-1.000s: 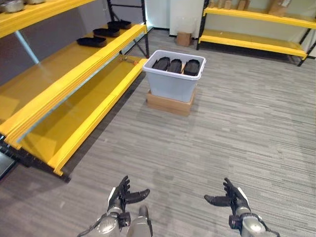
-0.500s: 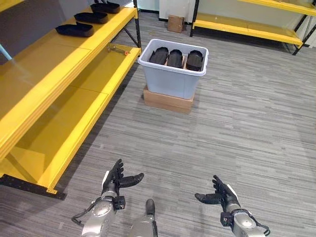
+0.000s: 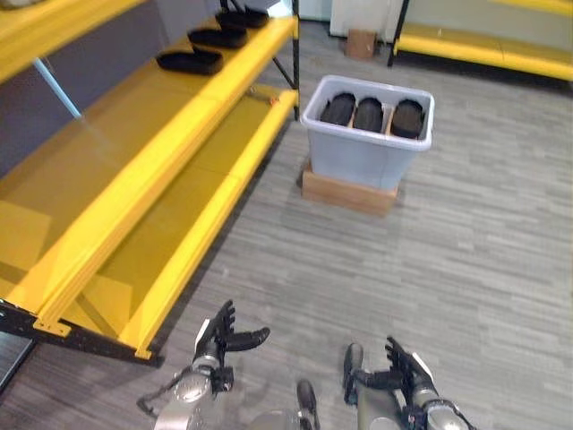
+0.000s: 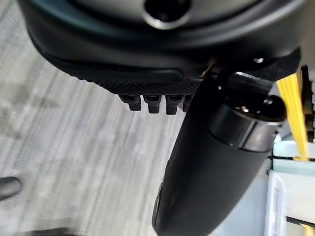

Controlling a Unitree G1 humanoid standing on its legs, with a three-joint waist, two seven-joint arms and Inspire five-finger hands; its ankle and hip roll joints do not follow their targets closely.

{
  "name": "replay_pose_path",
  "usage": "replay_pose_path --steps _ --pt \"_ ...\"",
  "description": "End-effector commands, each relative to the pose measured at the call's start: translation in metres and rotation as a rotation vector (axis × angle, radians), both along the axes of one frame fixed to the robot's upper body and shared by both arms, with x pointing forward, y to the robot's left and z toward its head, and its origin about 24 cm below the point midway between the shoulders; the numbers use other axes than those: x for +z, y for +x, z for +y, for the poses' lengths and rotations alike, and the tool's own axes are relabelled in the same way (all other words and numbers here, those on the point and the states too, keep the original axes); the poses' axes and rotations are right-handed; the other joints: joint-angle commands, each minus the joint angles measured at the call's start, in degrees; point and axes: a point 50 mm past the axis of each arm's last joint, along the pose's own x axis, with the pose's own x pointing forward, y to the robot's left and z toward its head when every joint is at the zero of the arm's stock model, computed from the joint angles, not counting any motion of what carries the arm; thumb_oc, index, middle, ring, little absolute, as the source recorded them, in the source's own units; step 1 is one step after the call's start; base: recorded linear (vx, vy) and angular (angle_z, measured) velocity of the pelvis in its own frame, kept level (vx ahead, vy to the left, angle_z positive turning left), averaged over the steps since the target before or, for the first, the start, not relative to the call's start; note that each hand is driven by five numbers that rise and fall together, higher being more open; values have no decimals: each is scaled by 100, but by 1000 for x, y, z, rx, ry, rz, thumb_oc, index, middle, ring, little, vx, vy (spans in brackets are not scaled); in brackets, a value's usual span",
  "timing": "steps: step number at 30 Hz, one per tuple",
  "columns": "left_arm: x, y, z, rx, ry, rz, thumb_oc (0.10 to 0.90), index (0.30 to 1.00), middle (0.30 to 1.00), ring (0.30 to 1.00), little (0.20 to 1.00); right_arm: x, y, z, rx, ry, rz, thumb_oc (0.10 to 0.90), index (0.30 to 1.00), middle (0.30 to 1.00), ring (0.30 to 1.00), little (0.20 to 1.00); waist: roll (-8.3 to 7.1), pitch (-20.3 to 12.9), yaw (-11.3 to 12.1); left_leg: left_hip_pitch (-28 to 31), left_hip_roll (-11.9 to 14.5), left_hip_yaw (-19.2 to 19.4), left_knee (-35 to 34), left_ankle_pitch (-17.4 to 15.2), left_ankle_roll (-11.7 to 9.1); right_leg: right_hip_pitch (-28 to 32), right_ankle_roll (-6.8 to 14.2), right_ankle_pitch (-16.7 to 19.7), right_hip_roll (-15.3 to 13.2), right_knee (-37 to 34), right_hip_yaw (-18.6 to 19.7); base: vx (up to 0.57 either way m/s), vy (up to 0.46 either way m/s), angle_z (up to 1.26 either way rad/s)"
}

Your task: Move parts from the plastic box to the shelf.

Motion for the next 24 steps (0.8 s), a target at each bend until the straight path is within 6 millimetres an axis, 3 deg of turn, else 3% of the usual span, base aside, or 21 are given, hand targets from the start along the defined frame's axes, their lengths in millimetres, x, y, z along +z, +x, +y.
replay_pose_path --steps 1,2,6,8,9,11,14,15,16,18,20,21,22,23,24 --pt "38 29 5 -41 42 -218 900 1000 1000 1000 1000 26 26 -15 20 -73 -164 900 1000 1000 1000 1000 153 -230 7 935 861 -749 -686 -71 -197 659 388 522 -193 190 -343 342 -84 1" --pt "37 27 3 -48 38 -216 900 1000 1000 1000 1000 26 26 -15 24 -77 -163 900 1000 1000 1000 1000 109 -244 51 1203 841 -667 -615 -339 -249 683 487 679 -273 98 -572 466 -116 -8" --pt "33 27 -3 -69 31 -203 900 1000 1000 1000 1000 24 22 -15 23 -68 -151 900 1000 1000 1000 1000 -14 -513 -71 1586 841 -817 -240 -806 -351 948 446 813 -217 40 -435 529 -155 -8" --pt "35 29 -6 -40 8 -226 900 1000 1000 1000 1000 30 32 -15 48 -70 -186 900 1000 1000 1000 1000 258 -666 -85 1798 1196 -916 63 -415 -574 1007 263 616 131 397 -613 638 -303 68" --pt "36 29 -5 -32 4 -231 900 1000 1000 1000 1000 33 35 -15 54 -74 -197 900 1000 1000 1000 1000 321 -694 -79 1755 1264 -962 210 -176 -639 1011 178 475 243 472 -631 441 -251 18" --pt "36 29 -4 -15 0 -232 900 1000 1000 1000 1000 34 38 -14 65 -71 -205 900 1000 1000 1000 1000 357 -769 -104 1629 1372 -1025 547 343 -755 1117 -28 280 536 413 -501 298 -232 -32" --pt "36 29 -2 3 -8 -231 900 1000 1000 1000 1000 35 40 -13 75 -66 -208 900 1000 1000 1000 1000 324 -702 -34 1123 1555 -1129 2018 1282 -988 1435 -320 -22 850 281 -335 263 -238 -44" --pt "36 29 -2 3 -8 -232 900 1000 1000 1000 1000 35 40 -12 75 -65 -208 900 1000 1000 1000 1000 301 -712 -47 1102 1530 -1142 2011 1304 -983 1420 -318 -16 821 281 -342 243 -221 -63" --pt "36 29 -4 0 -16 -230 900 1000 1000 1000 1000 35 40 -15 81 -78 -206 900 1000 1000 1000 1000 195 -566 72 609 1503 -1165 2977 1464 -931 1677 -483 -174 899 163 -190 218 -180 -53" --pt "33 26 -4 20 -23 -216 900 1000 1000 1000 1000 35 40 -16 76 -89 -197 900 1000 1000 1000 1000 150 -407 218 196 1410 -1093 3222 1073 -766 1905 -522 -349 935 125 -68 226 -154 -43" --pt "31 25 -5 25 -29 -210 900 1000 1000 1000 1000 34 40 -17 75 -93 -191 900 1000 1000 1000 1000 113 -378 265 -102 1420 -974 3107 945 -689 1968 -513 -366 929 102 -13 177 -74 -76" --pt "28 21 -5 35 -41 -194 900 1000 1000 1000 1000 32 39 -17 67 -89 -185 900 1000 1000 1000 1000 44 -329 377 -574 1405 -855 2708 678 -559 2140 -491 -454 955 39 143 303 -68 -96" --pt "26 20 -4 36 -34 -183 900 1000 1000 1000 1000 32 37 -19 66 -96 -182 900 1000 1000 1000 1000 57 -323 403 -782 1476 -786 2083 607 -522 2158 -427 -527 969 39 171 499 44 -84" --pt "24 16 -6 33 -36 -174 900 1000 1000 1000 1000 29 32 -20 70 -107 -163 900 1000 1000 1000 1000 86 -346 502 -881 1540 -702 433 867 -529 2336 -342 -665 997 39 266 557 136 -54" --pt "23 14 -5 27 -29 -169 900 1000 1000 1000 1000 27 29 -21 80 -117 -152 900 1000 1000 1000 1000 209 -365 554 -1006 1609 -759 -474 1490 -671 2472 -340 -789 1158 39 336 474 128 -9"
